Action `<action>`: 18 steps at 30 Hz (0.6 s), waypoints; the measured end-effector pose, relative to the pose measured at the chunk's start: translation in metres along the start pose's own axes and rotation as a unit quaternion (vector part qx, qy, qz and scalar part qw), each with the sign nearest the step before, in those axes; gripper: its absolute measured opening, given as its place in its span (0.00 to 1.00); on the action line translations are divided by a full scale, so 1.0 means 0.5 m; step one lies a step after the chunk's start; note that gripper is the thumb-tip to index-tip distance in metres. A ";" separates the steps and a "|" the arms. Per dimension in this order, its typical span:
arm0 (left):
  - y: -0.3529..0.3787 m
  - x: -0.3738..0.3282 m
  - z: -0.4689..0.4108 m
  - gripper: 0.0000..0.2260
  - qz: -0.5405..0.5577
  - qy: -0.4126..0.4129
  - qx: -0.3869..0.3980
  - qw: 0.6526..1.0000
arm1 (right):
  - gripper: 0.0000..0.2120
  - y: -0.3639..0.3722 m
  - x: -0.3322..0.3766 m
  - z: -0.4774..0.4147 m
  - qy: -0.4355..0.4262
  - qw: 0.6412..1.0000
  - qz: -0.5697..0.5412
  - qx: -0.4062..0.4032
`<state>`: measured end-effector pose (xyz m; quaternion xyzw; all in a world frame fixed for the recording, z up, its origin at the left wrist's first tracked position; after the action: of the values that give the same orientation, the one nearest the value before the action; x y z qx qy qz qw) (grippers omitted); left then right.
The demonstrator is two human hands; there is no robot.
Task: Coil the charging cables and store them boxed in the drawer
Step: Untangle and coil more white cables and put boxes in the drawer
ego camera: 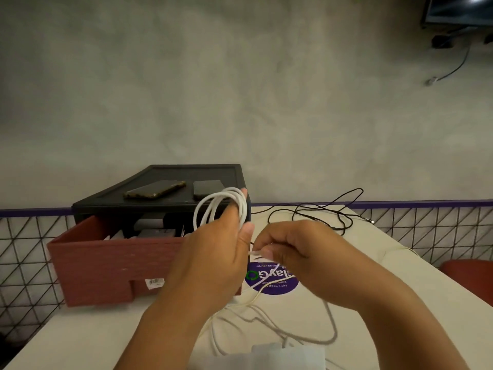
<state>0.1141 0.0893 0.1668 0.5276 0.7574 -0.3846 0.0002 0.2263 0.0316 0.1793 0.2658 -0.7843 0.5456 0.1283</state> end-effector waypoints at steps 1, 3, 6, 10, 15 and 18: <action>0.002 -0.002 0.000 0.21 -0.007 0.005 0.008 1.000 | 0.09 -0.010 -0.008 0.000 0.003 0.999 0.024 -0.022; 0.003 -0.006 0.001 0.20 -0.001 0.023 0.008 1.000 | 0.08 -0.028 -0.024 -0.001 0.001 0.994 0.079 -0.076; 0.005 -0.002 0.003 0.29 -0.026 0.024 0.015 0.999 | 0.08 -0.046 -0.035 -0.005 -0.031 0.969 0.134 -0.205; -0.009 0.002 0.001 0.19 0.005 0.042 -0.033 0.999 | 0.06 -0.064 -0.049 0.006 -0.074 0.915 0.182 -0.353; -0.021 0.008 -0.006 0.13 0.233 -0.022 -0.027 0.972 | 0.12 -0.078 -0.064 0.013 -0.098 0.889 0.150 -0.422; -0.013 -0.012 -0.001 0.12 0.454 -0.040 0.050 0.889 | 0.13 -0.084 -0.064 0.020 -0.109 0.881 0.103 -0.448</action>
<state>0.1119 0.0838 0.1735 0.7972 0.4145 -0.4009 0.1788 0.2771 0.0201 0.1931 0.1554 -0.9771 0.1134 0.0904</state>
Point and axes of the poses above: each hand's wrist, its own z-axis away from the middle knuckle, its own y-axis out of the palm, x = y × z, the point moved 5 cm from there along -z, towards the middle knuckle, and after that the axes turned 2 degrees about -z, right-handed, at the moved point
